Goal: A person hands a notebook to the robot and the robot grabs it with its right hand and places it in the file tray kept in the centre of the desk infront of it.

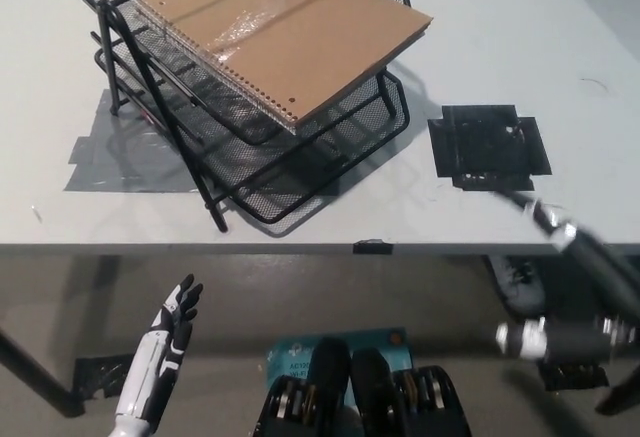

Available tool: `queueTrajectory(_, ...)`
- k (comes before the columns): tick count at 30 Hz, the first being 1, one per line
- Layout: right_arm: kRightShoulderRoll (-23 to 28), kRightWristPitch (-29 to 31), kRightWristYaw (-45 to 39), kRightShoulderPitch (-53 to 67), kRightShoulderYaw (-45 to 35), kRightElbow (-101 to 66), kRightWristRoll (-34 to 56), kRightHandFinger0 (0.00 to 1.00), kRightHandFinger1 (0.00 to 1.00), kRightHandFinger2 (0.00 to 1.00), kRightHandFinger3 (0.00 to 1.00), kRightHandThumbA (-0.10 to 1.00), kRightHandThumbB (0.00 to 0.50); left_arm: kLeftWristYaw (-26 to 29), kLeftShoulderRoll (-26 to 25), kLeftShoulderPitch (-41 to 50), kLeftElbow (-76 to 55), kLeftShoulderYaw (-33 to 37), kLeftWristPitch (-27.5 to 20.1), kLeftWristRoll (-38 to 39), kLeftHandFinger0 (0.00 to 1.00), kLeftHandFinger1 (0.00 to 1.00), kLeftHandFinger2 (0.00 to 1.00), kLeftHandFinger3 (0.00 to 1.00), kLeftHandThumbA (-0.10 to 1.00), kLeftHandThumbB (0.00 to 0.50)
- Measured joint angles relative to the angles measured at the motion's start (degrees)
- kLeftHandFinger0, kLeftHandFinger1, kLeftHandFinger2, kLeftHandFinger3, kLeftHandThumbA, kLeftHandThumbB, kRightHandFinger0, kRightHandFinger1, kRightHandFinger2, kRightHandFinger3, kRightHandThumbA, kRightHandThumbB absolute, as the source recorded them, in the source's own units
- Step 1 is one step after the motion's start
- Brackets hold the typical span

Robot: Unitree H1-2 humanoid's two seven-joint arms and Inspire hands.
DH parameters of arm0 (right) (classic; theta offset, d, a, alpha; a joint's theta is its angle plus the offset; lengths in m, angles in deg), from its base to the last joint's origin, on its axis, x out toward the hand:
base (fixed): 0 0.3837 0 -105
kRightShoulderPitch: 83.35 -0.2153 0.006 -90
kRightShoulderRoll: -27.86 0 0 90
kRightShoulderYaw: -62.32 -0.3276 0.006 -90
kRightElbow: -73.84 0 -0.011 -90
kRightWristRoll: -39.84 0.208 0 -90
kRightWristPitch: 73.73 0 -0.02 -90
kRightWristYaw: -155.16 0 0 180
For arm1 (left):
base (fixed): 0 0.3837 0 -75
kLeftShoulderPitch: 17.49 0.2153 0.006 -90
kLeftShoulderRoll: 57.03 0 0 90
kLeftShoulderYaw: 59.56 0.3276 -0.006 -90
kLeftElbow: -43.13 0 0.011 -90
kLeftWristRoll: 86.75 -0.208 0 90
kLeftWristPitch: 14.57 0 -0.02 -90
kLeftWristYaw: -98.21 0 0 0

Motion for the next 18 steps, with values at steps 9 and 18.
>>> queueTrajectory(9,-21.55,4.26,3.92,14.80,-1.52,8.26,3.57,1.00,1.00,1.00,1.00,1.00,0.236,0.05,0.22,2.14,-0.54,0.00,-0.56,0.01,1.00,1.00,1.00,1.00,1.00,0.403)
queueTrajectory(18,-23.95,7.82,3.76,13.79,-2.69,21.03,3.62,1.00,1.00,1.00,1.00,1.00,0.218,0.12,0.27,2.56,-0.75,-0.10,-0.69,0.00,1.00,1.00,1.00,1.00,1.00,0.387)
